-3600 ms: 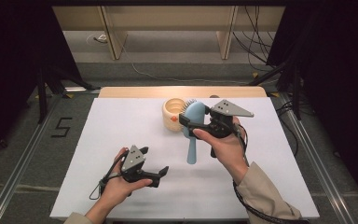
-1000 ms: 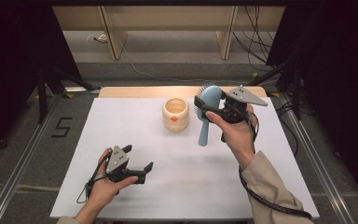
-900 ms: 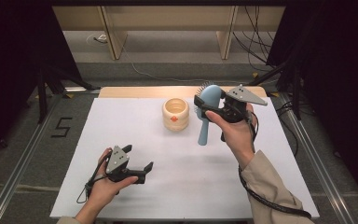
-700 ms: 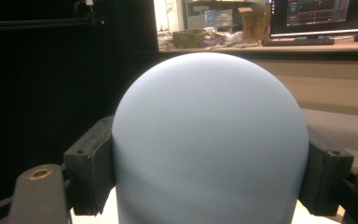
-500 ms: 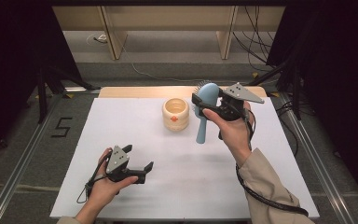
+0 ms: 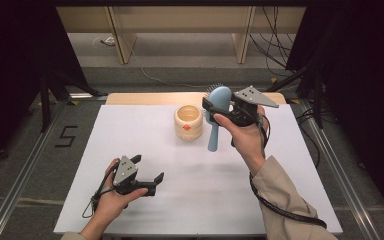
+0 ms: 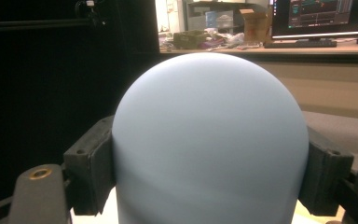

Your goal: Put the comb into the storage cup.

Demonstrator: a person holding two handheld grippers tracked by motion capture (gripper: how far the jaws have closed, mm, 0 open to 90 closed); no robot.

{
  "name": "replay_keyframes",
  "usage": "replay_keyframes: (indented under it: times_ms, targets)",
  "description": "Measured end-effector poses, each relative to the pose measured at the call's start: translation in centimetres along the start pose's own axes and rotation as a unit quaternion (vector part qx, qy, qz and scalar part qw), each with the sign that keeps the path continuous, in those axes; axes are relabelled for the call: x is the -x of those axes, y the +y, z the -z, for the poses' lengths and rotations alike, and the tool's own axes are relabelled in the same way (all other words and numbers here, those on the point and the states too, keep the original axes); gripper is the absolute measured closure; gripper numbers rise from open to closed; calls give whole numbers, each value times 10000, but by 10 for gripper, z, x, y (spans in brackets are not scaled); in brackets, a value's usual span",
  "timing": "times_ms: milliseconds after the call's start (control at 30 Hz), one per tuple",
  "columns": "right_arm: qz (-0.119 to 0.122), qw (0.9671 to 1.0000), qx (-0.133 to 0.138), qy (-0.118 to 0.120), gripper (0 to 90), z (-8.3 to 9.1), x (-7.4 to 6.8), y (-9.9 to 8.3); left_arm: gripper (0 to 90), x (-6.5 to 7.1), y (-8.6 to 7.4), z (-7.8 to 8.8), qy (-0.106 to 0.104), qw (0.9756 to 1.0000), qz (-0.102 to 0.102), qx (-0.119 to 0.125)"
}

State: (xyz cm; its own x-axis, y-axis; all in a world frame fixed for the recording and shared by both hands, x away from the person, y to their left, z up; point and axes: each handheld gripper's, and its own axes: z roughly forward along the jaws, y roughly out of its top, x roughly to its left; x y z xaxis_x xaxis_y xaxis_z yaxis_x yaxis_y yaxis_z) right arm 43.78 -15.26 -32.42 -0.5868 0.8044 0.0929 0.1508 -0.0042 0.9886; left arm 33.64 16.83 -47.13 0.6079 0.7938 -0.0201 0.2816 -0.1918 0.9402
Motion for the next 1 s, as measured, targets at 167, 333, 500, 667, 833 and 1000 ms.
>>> replay_keyframes:
  times_ms: [167, 333, 500, 667, 833, 1000]
  targets:
    - [-8, 10000, 21, 2, 212, -2, 0, 1, 16, 0, 0, 0, -2, 10000, 15, 9]
    - [10, 10000, 22, 0, 212, -4, -1, 2, 16, 0, 0, 0, -1, 10000, 22, 12]
    - [33, 10000, 4, 8, 212, -7, -2, 4, 16, 1, 0, 0, -19, 10000, 23, 2]
    - [38, 10000, 25, 9, 212, -9, -2, 8, 16, 1, -1, -1, -22, 10000, 45, 0]
    - [11, 10000, 77, -8, 212, -10, -1, 11, 16, 1, 0, -1, -13, 10000, 45, 5]
    - [-9, 9999, 97, -35, 212, -11, 0, 12, 16, 1, 0, -1, -18, 10000, 45, 16]
